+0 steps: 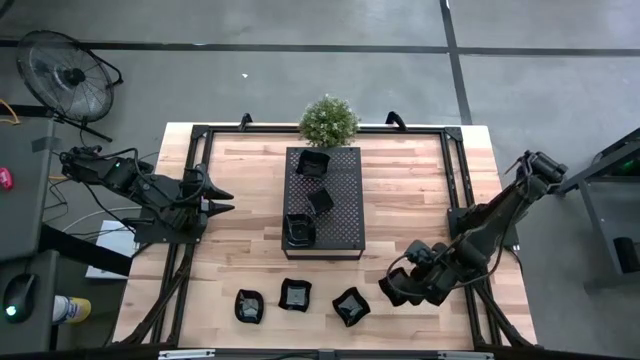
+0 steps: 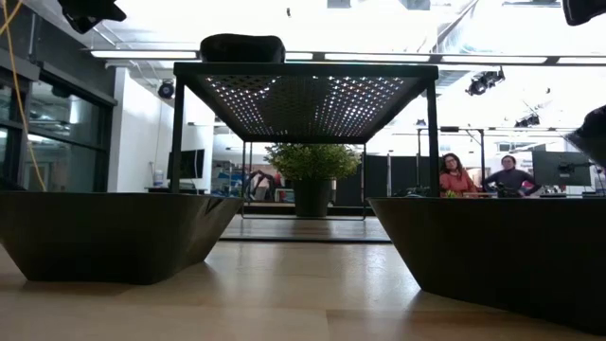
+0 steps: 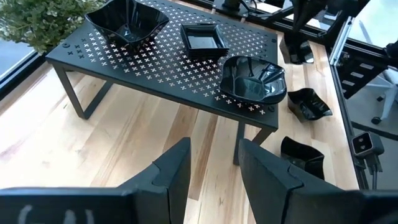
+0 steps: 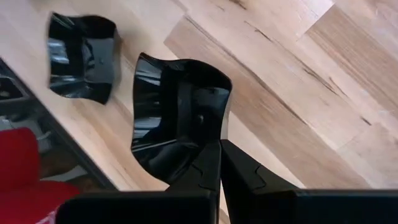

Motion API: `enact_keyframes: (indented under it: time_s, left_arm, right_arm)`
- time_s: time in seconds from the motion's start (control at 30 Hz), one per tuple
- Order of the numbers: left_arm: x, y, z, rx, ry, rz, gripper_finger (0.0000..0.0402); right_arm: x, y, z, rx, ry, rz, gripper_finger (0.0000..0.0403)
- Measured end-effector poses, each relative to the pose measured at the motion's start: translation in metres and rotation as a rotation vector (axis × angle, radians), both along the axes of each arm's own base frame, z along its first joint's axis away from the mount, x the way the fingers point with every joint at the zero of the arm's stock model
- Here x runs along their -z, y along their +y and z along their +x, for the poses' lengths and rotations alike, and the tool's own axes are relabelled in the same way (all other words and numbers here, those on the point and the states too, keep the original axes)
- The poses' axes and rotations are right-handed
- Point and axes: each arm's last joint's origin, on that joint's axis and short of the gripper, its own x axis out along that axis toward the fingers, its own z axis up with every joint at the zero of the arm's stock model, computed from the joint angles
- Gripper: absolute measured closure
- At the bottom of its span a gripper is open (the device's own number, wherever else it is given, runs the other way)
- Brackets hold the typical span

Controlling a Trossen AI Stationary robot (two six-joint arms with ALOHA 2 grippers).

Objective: Pick & Place Mini shaped plates
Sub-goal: Stack the distorted square plate on top of the distorted square plates on the shelf

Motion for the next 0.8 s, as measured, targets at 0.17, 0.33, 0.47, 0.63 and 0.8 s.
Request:
enact_keyframes:
  time_s: [0.17, 0.33, 0.47, 0.63, 0.8]
  left_arm:
    - [0.0, 0.0, 0.0, 0.001, 0.0, -0.002, 0.0268]
    - [0.0, 0.0, 0.0, 0.002, 0.0, -0.003, 0.0268]
    - [0.0, 0.0, 0.0, 0.002, 0.0, -0.003, 0.0268]
    - [0.0, 0.0, 0.0, 0.002, 0.0, -0.004, 0.0268]
    - [0.0, 0.0, 0.0, 0.0, -0.004, -0.008, 0.0268]
  right_arm:
    - [-0.012, -0.007, -0.007, 0.024, -0.035, 0.013, 0.0403]
    - [-0.021, -0.015, -0.014, 0.028, -0.053, 0.02, 0.0403]
    - [-0.028, -0.021, -0.02, 0.032, -0.063, 0.029, 0.0403]
    - [-0.036, -0.028, -0.025, 0.047, -0.105, 0.028, 0.0403]
    - [-0.046, -0.038, -0.029, 0.066, -0.166, 0.036, 0.0403]
